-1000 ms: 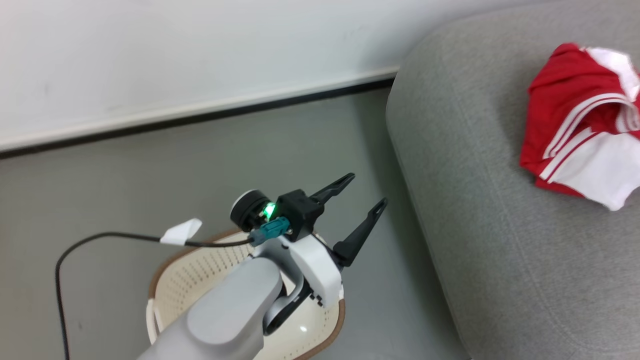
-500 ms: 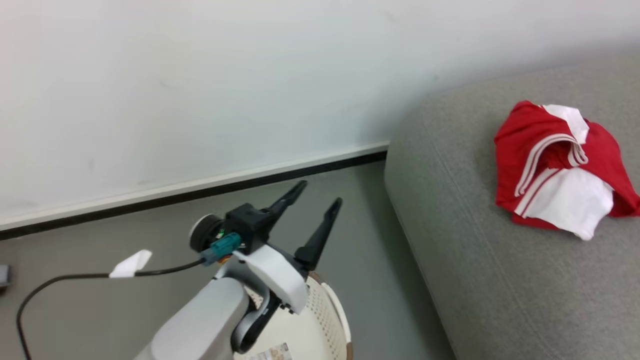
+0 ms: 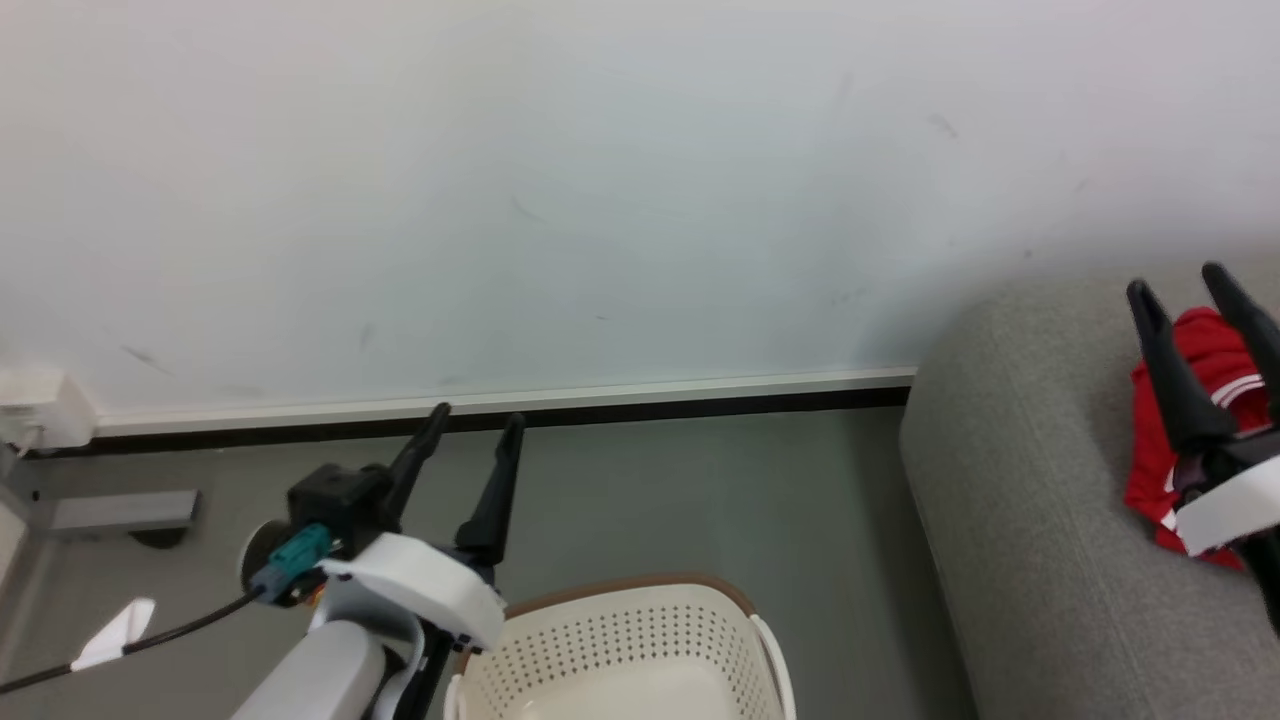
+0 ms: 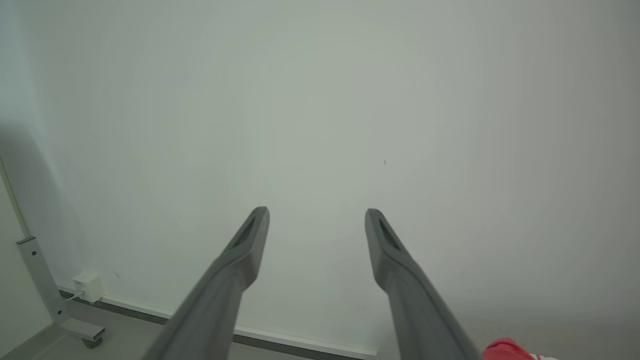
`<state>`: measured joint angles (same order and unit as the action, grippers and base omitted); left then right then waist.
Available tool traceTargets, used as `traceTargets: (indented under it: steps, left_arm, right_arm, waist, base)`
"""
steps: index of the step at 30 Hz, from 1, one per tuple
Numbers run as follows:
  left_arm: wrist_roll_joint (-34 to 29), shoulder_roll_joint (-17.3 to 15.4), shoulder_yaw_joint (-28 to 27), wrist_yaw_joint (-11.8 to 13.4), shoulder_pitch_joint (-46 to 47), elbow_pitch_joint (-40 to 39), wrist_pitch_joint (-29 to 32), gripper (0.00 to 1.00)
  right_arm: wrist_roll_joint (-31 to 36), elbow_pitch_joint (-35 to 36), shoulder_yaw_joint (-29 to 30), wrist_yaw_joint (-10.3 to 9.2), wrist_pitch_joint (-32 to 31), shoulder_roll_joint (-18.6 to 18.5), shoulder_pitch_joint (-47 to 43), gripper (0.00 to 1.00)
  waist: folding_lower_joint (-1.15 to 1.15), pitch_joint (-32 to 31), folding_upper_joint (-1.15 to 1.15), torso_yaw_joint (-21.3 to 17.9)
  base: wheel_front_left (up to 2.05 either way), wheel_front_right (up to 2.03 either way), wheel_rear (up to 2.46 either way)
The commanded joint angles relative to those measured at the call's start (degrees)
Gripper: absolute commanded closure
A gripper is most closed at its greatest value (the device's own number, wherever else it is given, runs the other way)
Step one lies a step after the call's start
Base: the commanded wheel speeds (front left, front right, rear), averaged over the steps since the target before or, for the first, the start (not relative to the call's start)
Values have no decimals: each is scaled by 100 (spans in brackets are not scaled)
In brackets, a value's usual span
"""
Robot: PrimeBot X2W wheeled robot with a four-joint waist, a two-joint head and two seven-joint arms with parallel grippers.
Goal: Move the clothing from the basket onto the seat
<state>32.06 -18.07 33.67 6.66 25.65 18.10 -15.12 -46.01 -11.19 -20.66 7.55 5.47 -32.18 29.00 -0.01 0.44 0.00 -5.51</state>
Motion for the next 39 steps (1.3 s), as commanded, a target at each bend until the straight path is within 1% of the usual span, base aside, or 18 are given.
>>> traceTargets:
  steps: [1,6,9,10,11,15,18,20,24,30,34,39]
  left_arm:
    - [67,-54,-178,75,-250,-75,-2,0]
    - [57,-89,-915,241,-898,-312,-2,0]
    - [-49,-39,-1296,321,-1280,-386,-3,0]
    - [-101,-20,-1431,331,-1388,-417,-2,0]
    - [-178,-5,-1528,331,-1492,-451,-2,0]
    - [-360,216,-2101,272,-1844,-651,-3,0]
    - [-566,426,-2432,198,-2112,-698,-3,0]
    - [-726,501,-2604,140,-2244,-687,-3,0]
    - [-1152,627,-2750,-17,-2477,-578,-3,0]
    - [-1625,888,-3069,-179,-2644,-523,-3,0]
    - [-1803,1041,-3231,-307,-2637,-505,-3,0]
    - [-1990,1148,-3425,-446,-2566,-484,-3,0]
  right_arm:
    - [150,-84,139,-13,108,138,-326,0]
    - [663,-188,524,-13,551,704,-1063,0]
    - [801,-190,712,-13,772,1077,-1483,0]
    - [939,-153,690,-12,828,1108,-1599,0]
    - [1130,-177,739,-14,887,1109,-1726,0]
    - [1430,-204,1006,-14,974,1525,-2155,0]
    - [1660,-146,1311,-14,974,1761,-2345,0]
    - [1787,-62,1404,-14,975,1935,-2466,0]
    - [2050,-13,1415,-14,973,2041,-2571,0]
    - [2192,-44,1288,-14,973,2083,-2558,0]
    - [2247,-91,1252,-14,975,2069,-2492,0]
    - [2259,-131,1263,-14,974,2055,-2434,0]
  waist:
    - [1,-157,0,310]
    - [1,-231,0,599]
    - [1,-273,0,734]
    - [1,-282,0,767]
    - [1,-290,0,789]
    - [1,-294,0,848]
    - [1,-291,0,824]
    - [1,-284,0,774]
    - [1,-264,0,652]
    - [1,-245,0,548]
    - [1,-237,0,529]
    - [1,-230,0,507]
  base:
    - [0,0,0]
    - [0,0,0]
    - [0,0,0]
    - [0,0,0]
    - [0,0,0]
    - [0,0,0]
    - [0,0,0]
    - [0,0,0]
    - [0,0,0]
    - [0,0,0]
    - [0,0,0]
    - [0,0,0]
